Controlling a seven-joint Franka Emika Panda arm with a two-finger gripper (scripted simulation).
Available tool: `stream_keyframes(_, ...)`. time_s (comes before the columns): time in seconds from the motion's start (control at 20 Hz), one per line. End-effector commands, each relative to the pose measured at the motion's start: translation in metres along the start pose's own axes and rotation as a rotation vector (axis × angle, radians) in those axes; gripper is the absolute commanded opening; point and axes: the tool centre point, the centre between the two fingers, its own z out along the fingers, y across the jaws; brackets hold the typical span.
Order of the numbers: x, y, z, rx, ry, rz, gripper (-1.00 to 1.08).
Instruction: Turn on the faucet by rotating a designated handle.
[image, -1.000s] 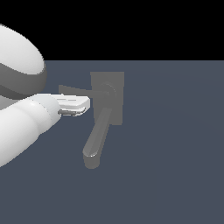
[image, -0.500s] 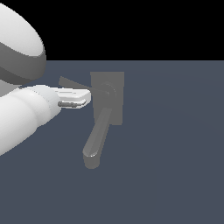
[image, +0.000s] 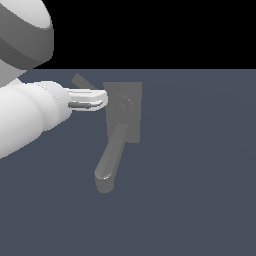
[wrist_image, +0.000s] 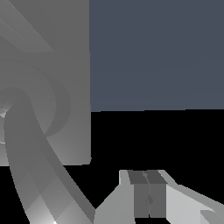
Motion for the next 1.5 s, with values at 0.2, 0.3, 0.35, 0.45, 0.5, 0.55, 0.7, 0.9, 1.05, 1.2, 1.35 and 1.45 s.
stream_keyframes(0.2, -0.025, -0.005, 0.001, -0.003, -0.012, 0.004, -1.0)
stream_keyframes(0.3, -0.016, -0.008, -0.001, 0.001, 0.002, 0.001, -1.0)
stream_keyframes(0.35, -0.019, -0.01, 0.0, 0.001, 0.002, 0.001, -1.0)
stream_keyframes(0.45, -0.024, -0.015, 0.0, 0.0, 0.0, 0.001, -1.0)
stream_keyframes(0.5, -0.026, -0.017, 0.0, 0.0, 0.0, 0.001, -1.0)
stream_keyframes(0.55, -0.029, -0.019, 0.0, 0.0, -0.001, 0.001, -1.0)
stream_keyframes(0.7, -0.036, -0.026, 0.0, -0.001, -0.003, 0.002, -1.0)
stream_keyframes(0.9, -0.046, -0.036, 0.0, -0.002, -0.005, 0.003, -1.0)
stream_keyframes(1.05, -0.054, -0.043, 0.0, -0.002, -0.007, 0.003, -1.0)
stream_keyframes(1.2, -0.062, -0.05, 0.001, -0.003, -0.01, 0.004, -1.0)
stream_keyframes(1.35, -0.067, -0.055, 0.001, -0.003, -0.011, 0.004, -1.0)
stream_keyframes(1.45, -0.053, -0.056, -0.003, -0.002, 0.013, -0.001, -1.0)
